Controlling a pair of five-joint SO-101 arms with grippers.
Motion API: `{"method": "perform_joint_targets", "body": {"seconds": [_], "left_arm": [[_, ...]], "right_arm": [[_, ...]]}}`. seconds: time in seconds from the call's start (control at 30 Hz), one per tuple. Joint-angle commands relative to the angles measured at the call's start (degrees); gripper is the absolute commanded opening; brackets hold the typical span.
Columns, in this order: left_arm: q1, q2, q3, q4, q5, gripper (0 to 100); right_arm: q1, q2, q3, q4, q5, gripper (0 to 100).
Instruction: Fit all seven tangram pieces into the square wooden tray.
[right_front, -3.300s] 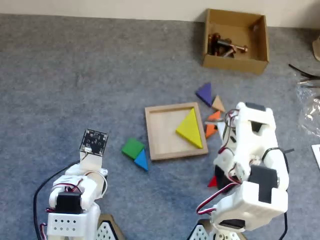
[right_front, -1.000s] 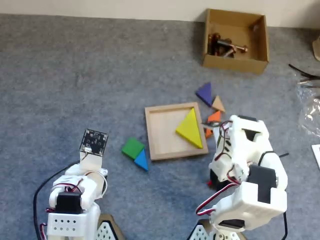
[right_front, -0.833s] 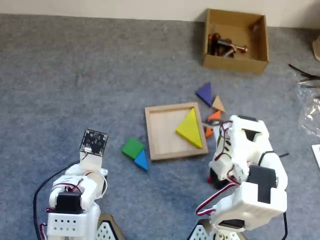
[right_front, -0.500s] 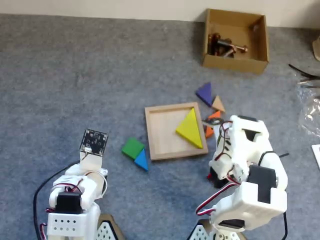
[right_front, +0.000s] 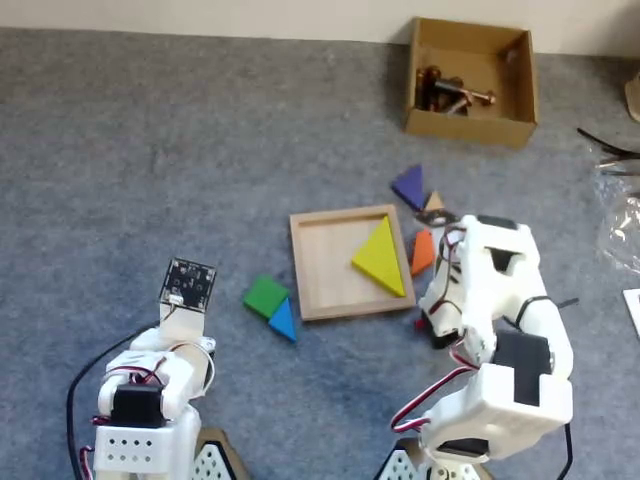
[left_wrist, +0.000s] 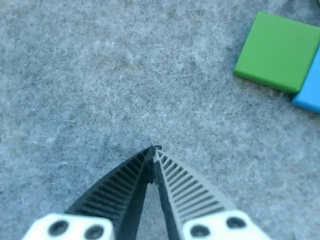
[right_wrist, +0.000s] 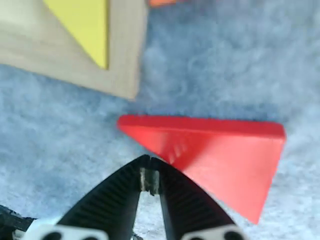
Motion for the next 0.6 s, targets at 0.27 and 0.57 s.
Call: {"method": "perform_joint_targets", "body": {"seconds": [0.27,0.57], "left_arm": [[1.36,-0.31,1.19,0.18,0.44,1],[1.36,-0.31,1.19,0.18,0.44,1]], "right_arm": [[-3.47,-1.19,-3.21,-8.13,-6.77,0.9],[-3.21,-1.19,-4.09,-9.63,-6.77,0.9]]}}
